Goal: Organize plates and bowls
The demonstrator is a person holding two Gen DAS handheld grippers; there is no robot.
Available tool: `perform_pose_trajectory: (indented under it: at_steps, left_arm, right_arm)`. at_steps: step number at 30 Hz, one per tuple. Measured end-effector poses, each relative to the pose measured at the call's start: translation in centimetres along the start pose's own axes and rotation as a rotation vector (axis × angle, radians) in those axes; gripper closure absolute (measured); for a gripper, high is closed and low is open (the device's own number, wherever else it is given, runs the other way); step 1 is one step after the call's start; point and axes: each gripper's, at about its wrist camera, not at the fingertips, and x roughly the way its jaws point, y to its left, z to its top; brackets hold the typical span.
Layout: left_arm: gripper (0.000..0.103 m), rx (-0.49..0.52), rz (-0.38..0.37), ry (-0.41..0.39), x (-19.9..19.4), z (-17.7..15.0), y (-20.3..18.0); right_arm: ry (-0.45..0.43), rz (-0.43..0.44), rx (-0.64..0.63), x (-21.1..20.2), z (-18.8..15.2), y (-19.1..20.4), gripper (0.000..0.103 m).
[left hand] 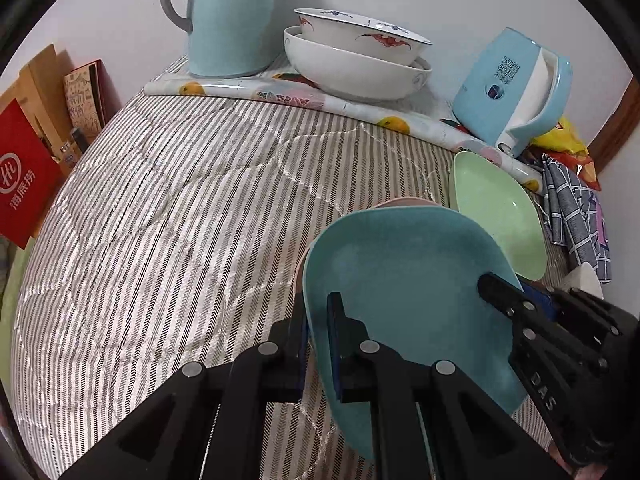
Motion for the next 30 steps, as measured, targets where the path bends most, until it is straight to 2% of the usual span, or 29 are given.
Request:
perform_pose_trajectory:
  at_steps: [10, 12, 14, 16, 19, 24, 27, 29, 30]
  left_arm:
    - [0.091, 0.004, 0.010, -0.002, 0.3, 0.2, 0.2]
    - [0.090, 0.000, 0.015, -0.004, 0.3, 0.1, 0.2]
    - [0.090, 0.002, 0.021, -0.009, 0.3, 0.1, 0.1]
    - [0.090, 0.011, 0.028, -0.011, 0.2, 0.0, -0.1]
    - [0.082, 0.019, 0.023, 0.000, 0.1, -0.3, -0.5]
    - [0.078, 0.034, 0.022, 0.033, 0.2, -1.4, -1.0]
    - [0.066, 0.037, 0.028, 0.037, -0.2, -1.8, -1.3]
    - [0.050, 0.046, 0.025, 0.017, -0.8, -2.0, -1.4]
    - [0.049, 0.048, 0.024, 0.007, -1.1, -2.1, -1.4]
  right_arm:
    - [-0.020, 0.028, -0.053, 1.4, 1.5, -0.4, 0.090]
    - [-0.035, 0.026, -0.047, 1.0, 1.4, -0.5, 0.084]
    - [-0.059, 0.011, -0.032, 0.1, 1.1, -0.8, 0.068]
    - [-0.071, 0.006, -0.015, -0.9, 0.7, -1.2, 0.067]
    - [-0.064, 0.008, 0.009, -2.0, -0.2, -1.7, 0.067]
    - [-0.049, 0.010, 0.049, -3.1, -1.8, -2.0, 0.067]
    - [-0.042, 0.006, 0.066, -3.3, -2.5, -1.9, 0.067]
    - [-0.033, 0.026, 0.077, -3.3, -2.9, -1.8, 0.067]
    - [-0.037, 0.035, 0.079, -3.2, -3.1, -1.7, 0.067]
